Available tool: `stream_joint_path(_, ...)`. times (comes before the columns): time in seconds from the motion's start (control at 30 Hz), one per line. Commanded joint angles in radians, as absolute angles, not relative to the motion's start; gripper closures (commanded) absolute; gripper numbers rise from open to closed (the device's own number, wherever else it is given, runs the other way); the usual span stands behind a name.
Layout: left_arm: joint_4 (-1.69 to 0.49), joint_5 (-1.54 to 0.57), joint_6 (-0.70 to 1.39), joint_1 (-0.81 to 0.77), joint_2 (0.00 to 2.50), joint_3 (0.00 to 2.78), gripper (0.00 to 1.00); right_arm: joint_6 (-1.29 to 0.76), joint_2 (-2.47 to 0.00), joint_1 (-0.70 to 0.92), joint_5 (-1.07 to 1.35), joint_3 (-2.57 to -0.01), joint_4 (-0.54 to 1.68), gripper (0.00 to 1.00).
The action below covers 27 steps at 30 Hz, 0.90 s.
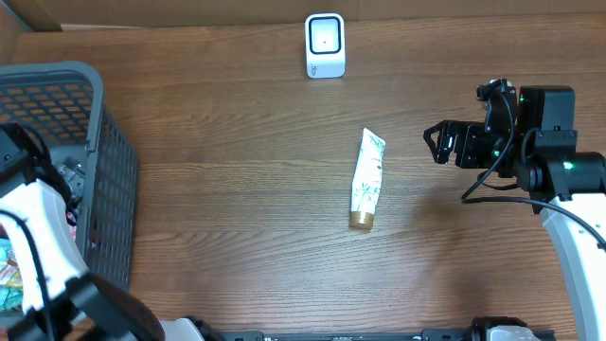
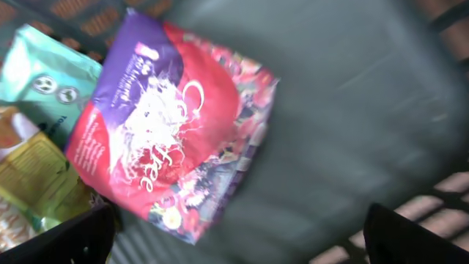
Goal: Scan the item barcode
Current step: 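Reach the left gripper into the basket and grasp the red snack bag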
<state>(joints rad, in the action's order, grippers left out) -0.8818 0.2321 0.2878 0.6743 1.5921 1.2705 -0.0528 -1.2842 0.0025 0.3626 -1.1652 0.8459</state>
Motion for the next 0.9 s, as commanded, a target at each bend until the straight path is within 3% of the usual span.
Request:
stream_joint_path(0.0,-0.879,0.283,0.205,0.675,1.655,1.264,0.00,-0.056,-1.282,0.006,0.368,-1.192,0.840,0.00)
stream_joint_path(0.4,-0.910,0.463,0.240,0.684,1.797,1.264,0.00,-0.056,-1.282,0.006,0.368,-1.192,0.840,0.00)
stream_joint_path(0.7,-0.876,0.464,0.239,0.714,1.840,1.264,0.04,-0.056,-1.282,0.006,0.368,-1.192,0.840,0.00)
stream_joint_path(0.8,-0.852,0.458,0.240,0.714,1.841,1.264,0.12,-0.056,-1.282,0.006,0.368,-1.192,0.840,0.00)
stream_joint_path(0.83,-0.842,0.455,0.239,0.714,1.841,1.264,0.17,-0.056,-1.282,0.006,0.368,-1.192,0.840,0.00)
stream_joint_path(0.87,-0.835,0.450,0.240,0.713,1.841,1.264,0.29,-0.056,-1.282,0.006,0.368,-1.192,0.840,0.00)
